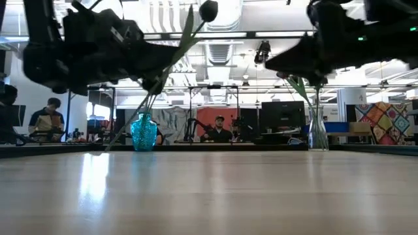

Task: Sort flowers into vase by color
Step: Put the black flower into the transparent vase

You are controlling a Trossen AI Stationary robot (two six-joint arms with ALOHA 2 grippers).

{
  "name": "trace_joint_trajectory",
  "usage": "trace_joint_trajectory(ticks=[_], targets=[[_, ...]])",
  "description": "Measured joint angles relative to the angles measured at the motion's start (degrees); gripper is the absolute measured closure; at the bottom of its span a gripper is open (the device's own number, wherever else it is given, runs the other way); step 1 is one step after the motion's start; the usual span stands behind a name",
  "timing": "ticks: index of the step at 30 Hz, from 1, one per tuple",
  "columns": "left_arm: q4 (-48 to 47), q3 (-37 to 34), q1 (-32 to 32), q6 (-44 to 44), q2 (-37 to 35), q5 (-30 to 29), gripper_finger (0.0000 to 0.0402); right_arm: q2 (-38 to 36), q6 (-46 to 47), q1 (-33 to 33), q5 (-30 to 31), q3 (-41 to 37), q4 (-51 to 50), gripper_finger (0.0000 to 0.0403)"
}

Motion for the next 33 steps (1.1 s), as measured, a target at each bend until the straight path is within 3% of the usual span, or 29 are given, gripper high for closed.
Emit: trace_joint_trajectory(ticks=[7,13,18,27,33], targets=[[-0.24,7.53,4.71,2.98,3.77,8.68,0.0401,11.43,-3.36,-6.04,-11.64,6.29,18.73,0.0334],[-0.20,14.58,8.76,0.84,8.34,15.68,0.0401,13.20,-4.92,-8.07,-12.04,11.68,21.85,0.0258],[-0.10,19.30,10.45,-1.20,11.71,20.64,0.0401,13.20,-6.42,-8.67,-11.17,15.35,20.00,0.0223],[0.53,21.30,12.26,-1.55,12.68,23.67,0.0401,13.17,-7.28,-10.06,-4.45,18.08,16.61,0.0223],[1.57,21.03,13.10,-1.52,12.73,24.15,0.0401,13.24,-9.01,-10.29,-4.55,19.95,15.30,0.0261]])
